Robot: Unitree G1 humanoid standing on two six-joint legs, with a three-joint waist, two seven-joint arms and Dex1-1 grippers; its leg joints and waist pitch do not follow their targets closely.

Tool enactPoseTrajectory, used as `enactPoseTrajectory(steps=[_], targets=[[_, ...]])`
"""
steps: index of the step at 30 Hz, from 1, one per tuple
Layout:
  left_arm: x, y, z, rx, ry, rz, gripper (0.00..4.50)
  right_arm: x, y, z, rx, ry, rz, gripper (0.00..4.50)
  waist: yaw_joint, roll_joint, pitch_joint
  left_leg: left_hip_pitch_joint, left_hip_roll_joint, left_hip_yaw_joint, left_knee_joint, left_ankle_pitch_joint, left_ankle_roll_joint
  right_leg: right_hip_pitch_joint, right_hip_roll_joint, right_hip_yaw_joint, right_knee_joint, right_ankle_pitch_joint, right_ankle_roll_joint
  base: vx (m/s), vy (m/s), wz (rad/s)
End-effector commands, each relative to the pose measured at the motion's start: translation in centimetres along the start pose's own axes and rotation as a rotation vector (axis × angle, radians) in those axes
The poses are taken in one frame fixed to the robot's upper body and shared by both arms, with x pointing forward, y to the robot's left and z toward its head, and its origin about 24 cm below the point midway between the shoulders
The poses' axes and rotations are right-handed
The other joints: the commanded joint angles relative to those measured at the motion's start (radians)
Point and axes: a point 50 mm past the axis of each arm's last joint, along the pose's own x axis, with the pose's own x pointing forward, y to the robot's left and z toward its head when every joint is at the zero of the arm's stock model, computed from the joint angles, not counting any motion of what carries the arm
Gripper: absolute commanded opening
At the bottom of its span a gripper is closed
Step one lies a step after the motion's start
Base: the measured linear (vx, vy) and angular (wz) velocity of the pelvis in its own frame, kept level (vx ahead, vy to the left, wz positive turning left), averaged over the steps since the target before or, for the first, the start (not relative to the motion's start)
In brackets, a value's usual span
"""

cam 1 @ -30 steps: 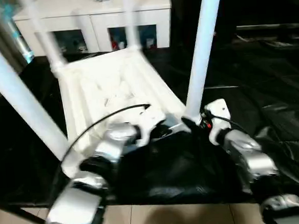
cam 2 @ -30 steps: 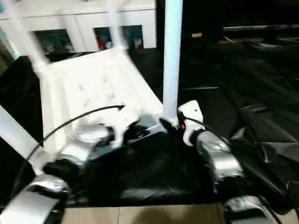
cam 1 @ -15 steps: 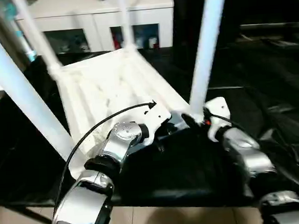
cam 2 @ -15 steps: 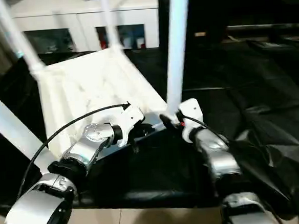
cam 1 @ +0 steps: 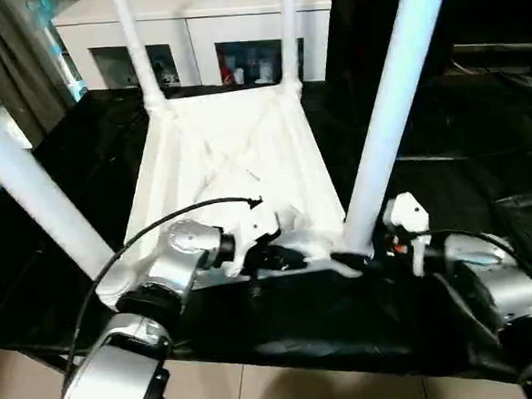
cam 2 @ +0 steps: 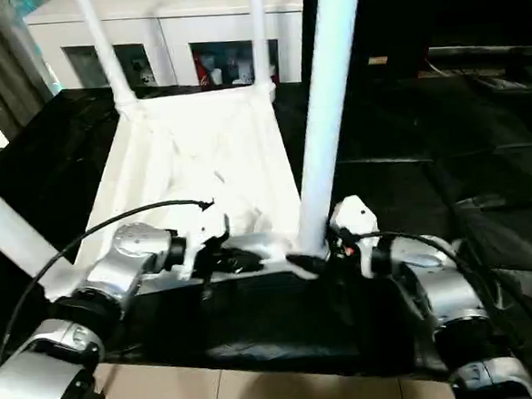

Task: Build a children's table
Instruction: Rotate leg to tighten

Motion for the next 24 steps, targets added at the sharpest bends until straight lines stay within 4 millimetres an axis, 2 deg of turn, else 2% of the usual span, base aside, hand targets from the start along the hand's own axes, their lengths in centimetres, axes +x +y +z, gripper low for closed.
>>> enactPoseTrajectory(steps=[1,2,6,8,10,11,13,15,16,17,18,19,20,23,24], targets=[[-0.4,0.0,0.8,0.029,-0.043,-0.037,0.00,-0.3,0.0,0.2,0.008,0.001,0.014,3.62,0.003,-0.028,-0.066,0.006,0.075,-0.034,-0.063,-0.127,0.147,0.058,-0.091,0.061,-0.068,-0.290,-0.160,0.000,0.000,0.00],[-0.5,0.0,0.8,0.027,-0.046,-0.038,0.00,-0.1,0.2,0.3,0.019,-0.007,0.032,3.34,0.004,-0.027,-0.067,0.005,0.076,-0.035,-0.062,-0.120,0.149,0.058,-0.092,0.061,-0.066,-0.282,-0.161,0.000,0.000,0.00],[-0.5,0.0,0.9,0.026,-0.054,-0.046,0.00,0.1,0.5,0.3,0.034,-0.017,0.058,3.16,0.004,-0.027,-0.067,0.005,0.076,-0.035,-0.062,-0.120,0.147,0.059,-0.092,0.060,-0.066,-0.284,-0.161,0.000,0.000,0.00],[-0.3,-0.1,0.9,0.025,-0.058,-0.052,0.00,0.3,0.7,0.2,0.042,-0.021,0.074,2.84,0.005,-0.027,-0.065,0.005,0.076,-0.035,-0.063,-0.121,0.144,0.058,-0.093,0.060,-0.068,-0.296,-0.154,0.000,0.000,0.00],[-0.3,-0.2,0.9,0.025,-0.059,-0.053,0.00,0.3,0.8,0.2,0.046,-0.021,0.079,2.77,0.005,-0.027,-0.066,0.006,0.075,-0.035,-0.063,-0.121,0.142,0.058,-0.092,0.060,-0.069,-0.300,-0.153,0.000,0.000,0.00],[-0.1,-0.2,0.8,0.026,-0.060,-0.046,0.00,0.4,1.1,-0.1,0.057,-0.020,0.081,2.77,0.006,-0.031,-0.066,0.005,0.075,-0.034,-0.063,-0.119,0.141,0.059,-0.094,0.061,-0.069,-0.305,-0.150,0.000,0.000,0.00],[0.2,0.0,0.9,0.029,-0.067,-0.003,0.00,0.5,1.1,-0.6,0.071,-0.009,0.039,2.70,0.007,-0.030,-0.066,0.005,0.077,-0.035,-0.063,-0.116,0.137,0.057,-0.093,0.061,-0.067,-0.303,-0.151,0.000,0.000,0.00],[0.9,0.6,1.1,0.032,-0.058,0.108,0.00,0.9,0.3,-1.8,0.083,0.042,-0.116,2.67,0.000,-0.028,-0.061,0.008,0.076,-0.035,-0.065,-0.137,0.121,0.051,-0.093,0.061,-0.075,-0.333,-0.150,0.000,0.000,0.00],[1.0,0.7,1.1,0.033,-0.056,0.122,0.00,1.0,0.2,-1.9,0.084,0.049,-0.137,2.67,0.000,-0.028,-0.061,0.008,0.076,-0.035,-0.065,-0.137,0.121,0.051,-0.093,0.061,-0.075,-0.333,-0.150,0.000,0.000,0.00],[1.2,0.9,1.2,0.027,-0.052,0.159,0.00,1.2,-0.1,-2.3,0.094,0.064,-0.196,2.67,-0.007,-0.031,-0.056,0.014,0.068,-0.035,-0.066,-0.184,0.095,0.053,-0.094,0.056,-0.088,-0.418,-0.132,0.000,0.000,0.00],[1.5,1.0,1.2,0.020,-0.054,0.179,0.00,1.4,-0.2,-2.5,0.111,0.067,-0.241,2.66,-0.013,-0.031,-0.053,0.017,0.064,-0.034,-0.066,-0.202,0.084,0.049,-0.093,0.056,-0.097,-0.470,-0.115,0.000,0.000,0.00],[1.8,1.1,1.4,0.015,-0.060,0.196,0.00,1.7,-0.3,-2.7,0.133,0.062,-0.283,2.66,-0.016,-0.031,-0.052,0.018,0.063,-0.035,-0.066,-0.208,0.080,0.050,-0.092,0.054,-0.099,-0.492,-0.107,0.000,0.000,0.00],[2.1,1.1,1.6,0.011,-0.066,0.211,0.00,2.0,-0.3,-2.9,0.152,0.058,-0.320,2.65,-0.020,-0.034,-0.053,0.016,0.061,-0.037,-0.067,-0.209,0.078,0.052,-0.093,0.054,-0.104,-0.523,-0.083,0.000,0.000,0.00],[2.9,1.2,2.0,0.006,-0.076,0.235,0.00,2.8,-0.3,-3.0,0.205,0.046,-0.413,2.65,-0.025,-0.031,-0.053,0.016,0.063,-0.038,-0.068,-0.209,0.086,0.050,-0.091,0.056,-0.105,-0.516,-0.079,0.000,0.000,0.00],[3.9,1.2,2.5,0.004,-0.080,0.258,0.00,3.9,-0.3,-3.1,0.266,0.041,-0.507,2.65,-0.033,-0.022,-0.053,0.016,0.066,-0.042,-0.072,-0.217,0.077,0.046,-0.091,0.055,-0.102,-0.505,-0.091,0.000,0.000,0.00]])
